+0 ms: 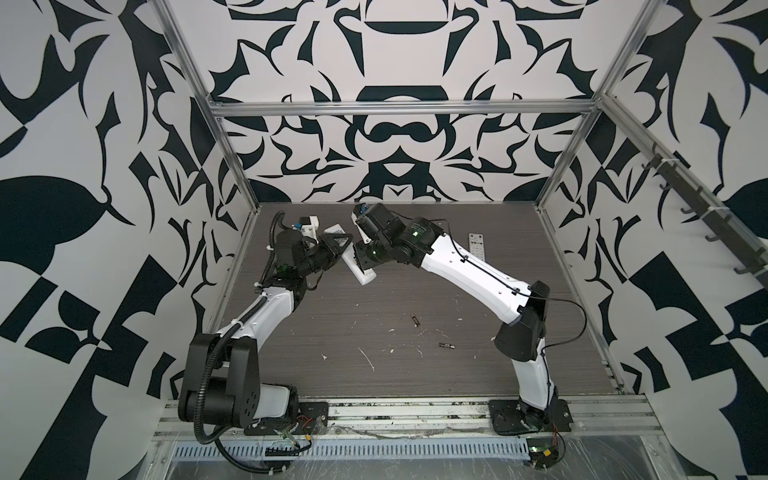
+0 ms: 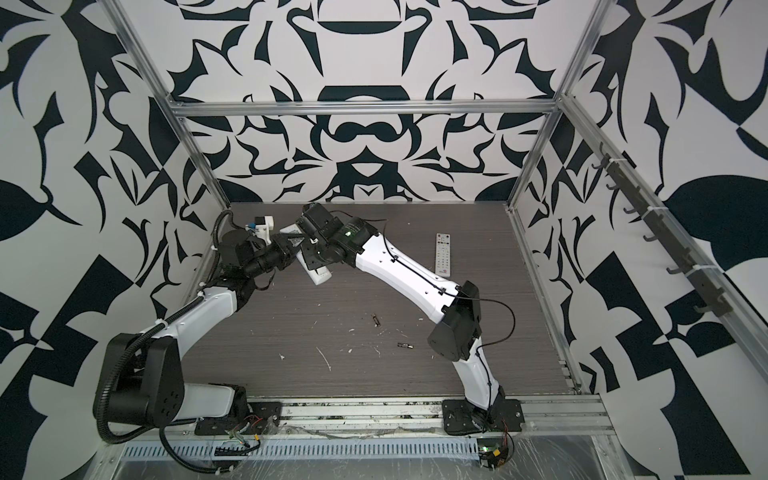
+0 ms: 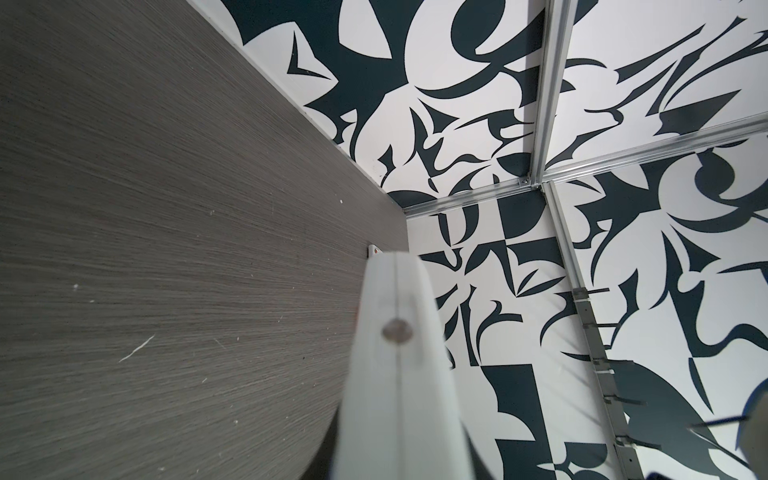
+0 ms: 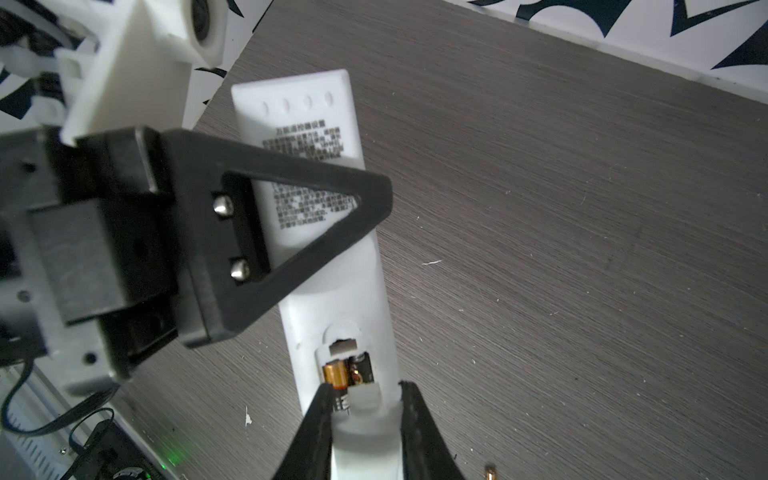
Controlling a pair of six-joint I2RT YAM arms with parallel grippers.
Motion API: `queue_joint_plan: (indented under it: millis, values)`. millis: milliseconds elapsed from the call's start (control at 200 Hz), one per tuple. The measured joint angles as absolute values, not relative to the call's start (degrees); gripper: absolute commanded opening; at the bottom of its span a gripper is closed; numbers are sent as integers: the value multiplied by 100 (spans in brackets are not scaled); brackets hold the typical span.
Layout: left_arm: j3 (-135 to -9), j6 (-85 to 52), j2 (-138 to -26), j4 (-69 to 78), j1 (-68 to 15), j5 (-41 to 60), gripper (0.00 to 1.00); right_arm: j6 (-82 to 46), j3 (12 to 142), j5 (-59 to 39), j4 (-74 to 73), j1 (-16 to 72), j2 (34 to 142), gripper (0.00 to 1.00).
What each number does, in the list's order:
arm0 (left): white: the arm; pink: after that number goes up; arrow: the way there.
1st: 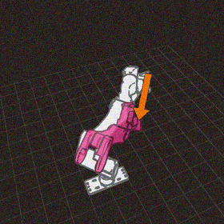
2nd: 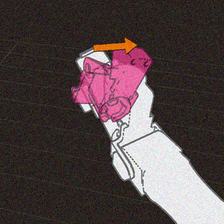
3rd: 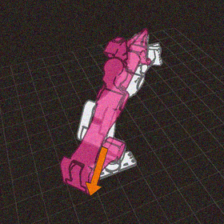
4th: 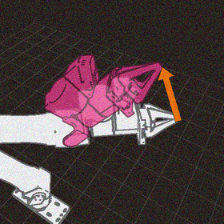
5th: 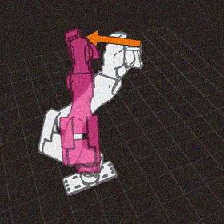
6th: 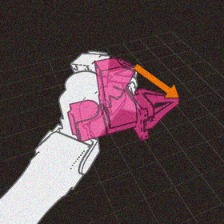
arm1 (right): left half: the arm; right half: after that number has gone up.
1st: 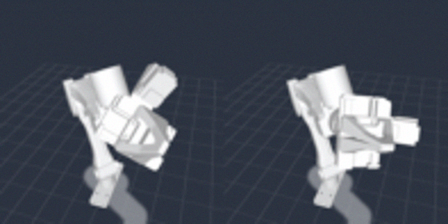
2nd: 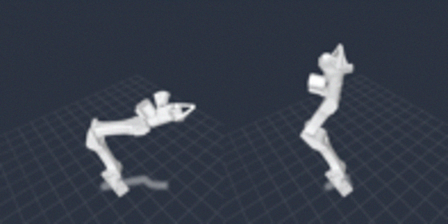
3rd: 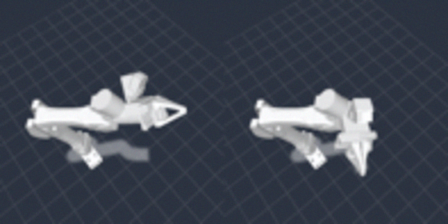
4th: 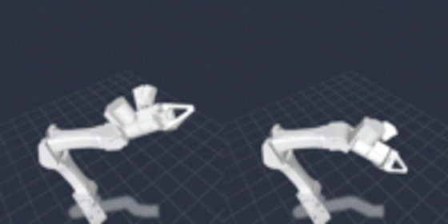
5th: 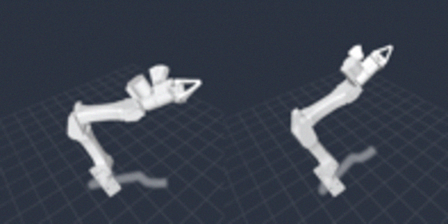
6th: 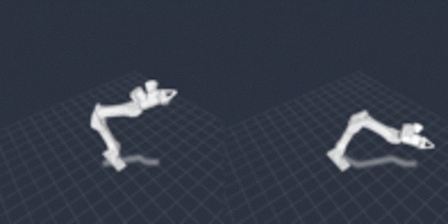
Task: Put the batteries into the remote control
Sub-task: 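Carry the cover to the remote held by the left gripper, then lower the cover onto the battery compartment with the right gripper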
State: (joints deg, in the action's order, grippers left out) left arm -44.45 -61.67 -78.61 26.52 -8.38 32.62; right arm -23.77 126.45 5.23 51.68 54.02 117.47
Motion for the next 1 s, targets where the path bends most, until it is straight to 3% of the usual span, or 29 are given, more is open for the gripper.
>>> queue_joint_plan:
  millis: [785,1000]
  values:
    - [-4368,-6246,-7937,2880,-838,3417,0,-2209,12523,379,5022,5404,11824,0]
    - [-4357,-6265,-7937,2969,-838,3485,0,-2187,12473,344,4967,5404,11824,10]
